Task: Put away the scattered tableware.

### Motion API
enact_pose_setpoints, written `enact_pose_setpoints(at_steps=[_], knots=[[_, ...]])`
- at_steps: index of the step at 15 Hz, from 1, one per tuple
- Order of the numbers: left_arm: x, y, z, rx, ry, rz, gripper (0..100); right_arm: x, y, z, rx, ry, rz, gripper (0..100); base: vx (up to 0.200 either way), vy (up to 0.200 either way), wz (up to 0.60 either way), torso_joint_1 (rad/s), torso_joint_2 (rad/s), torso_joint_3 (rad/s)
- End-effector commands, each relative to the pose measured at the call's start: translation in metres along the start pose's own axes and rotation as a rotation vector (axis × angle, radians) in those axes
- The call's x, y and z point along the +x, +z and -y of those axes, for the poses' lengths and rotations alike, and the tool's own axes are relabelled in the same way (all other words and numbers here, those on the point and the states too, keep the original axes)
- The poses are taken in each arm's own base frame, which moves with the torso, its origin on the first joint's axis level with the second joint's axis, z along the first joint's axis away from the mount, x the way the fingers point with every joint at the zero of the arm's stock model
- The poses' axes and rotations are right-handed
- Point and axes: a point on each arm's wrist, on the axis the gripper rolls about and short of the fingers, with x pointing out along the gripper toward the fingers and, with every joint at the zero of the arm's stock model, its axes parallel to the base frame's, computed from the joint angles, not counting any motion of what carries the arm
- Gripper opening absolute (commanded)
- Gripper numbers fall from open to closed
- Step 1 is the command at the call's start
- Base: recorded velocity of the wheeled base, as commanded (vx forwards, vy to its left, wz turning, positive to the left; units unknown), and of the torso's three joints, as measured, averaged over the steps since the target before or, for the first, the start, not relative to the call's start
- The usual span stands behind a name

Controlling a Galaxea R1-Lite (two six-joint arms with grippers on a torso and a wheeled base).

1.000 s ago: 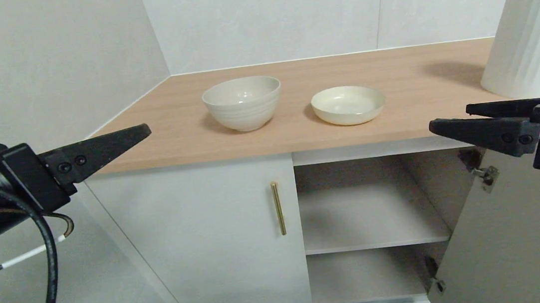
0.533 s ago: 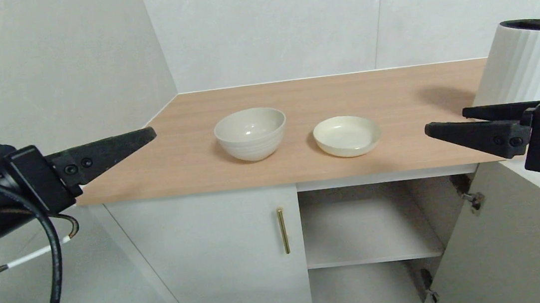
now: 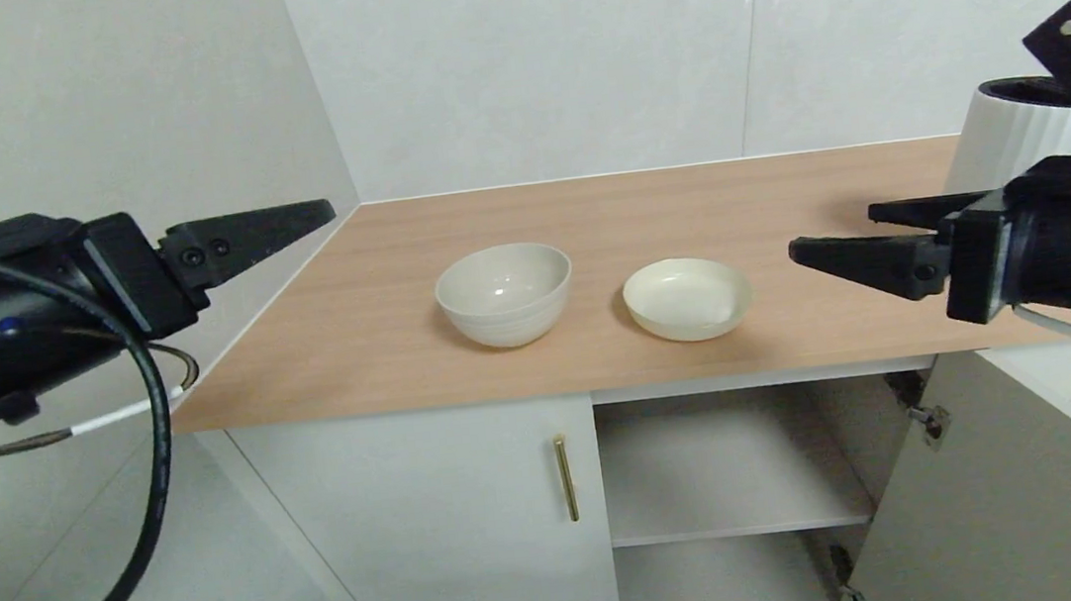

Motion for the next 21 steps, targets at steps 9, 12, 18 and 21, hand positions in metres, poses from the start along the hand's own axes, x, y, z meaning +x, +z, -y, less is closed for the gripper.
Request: enact_pose_setpoints(at_steps=[9, 12, 18, 21], knots=[[0.078, 0.000, -0.025, -0.157, 0.424, -0.230, 100, 0.100, -0.004, 0.033, 0.167, -0.398, -0.247, 100, 0.000, 0.000, 0.00, 0.000, 0.00, 0.000], [0.110, -0.023, -0.020, -0.122, 0.484, -0.268, 100, 0.106, -0.009, 0.031, 0.162, -0.409, -0.259, 100, 0.000, 0.000, 0.00, 0.000, 0.00, 0.000], [0.159, -0.057, -0.034, -0.114, 0.495, -0.262, 100, 0.107, -0.009, 0.031, 0.163, -0.408, -0.247, 100, 0.000, 0.000, 0.00, 0.000, 0.00, 0.000], [0.176, -0.072, -0.040, -0.117, 0.503, -0.293, 100, 0.108, -0.010, 0.031, 0.164, -0.408, -0.248, 100, 0.000, 0.000, 0.00, 0.000, 0.00, 0.000]])
